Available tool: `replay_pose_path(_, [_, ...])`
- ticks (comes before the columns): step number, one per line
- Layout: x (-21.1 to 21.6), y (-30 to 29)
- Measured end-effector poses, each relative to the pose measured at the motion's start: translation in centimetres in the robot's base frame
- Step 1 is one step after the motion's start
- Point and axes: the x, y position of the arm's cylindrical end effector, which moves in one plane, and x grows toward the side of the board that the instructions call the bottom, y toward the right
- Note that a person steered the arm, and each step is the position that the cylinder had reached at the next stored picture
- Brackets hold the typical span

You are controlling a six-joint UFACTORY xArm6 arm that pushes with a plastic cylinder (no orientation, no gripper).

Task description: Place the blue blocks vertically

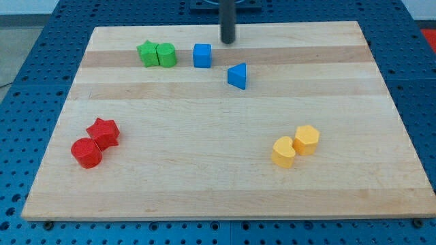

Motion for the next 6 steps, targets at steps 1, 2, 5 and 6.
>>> replay_pose_path(1, [3.2, 1.4])
replay_pose_path(2, [5.7, 0.2])
replay_pose_path(5, [6.2, -6.3])
replay_pose_path(6, [5.4, -2.4])
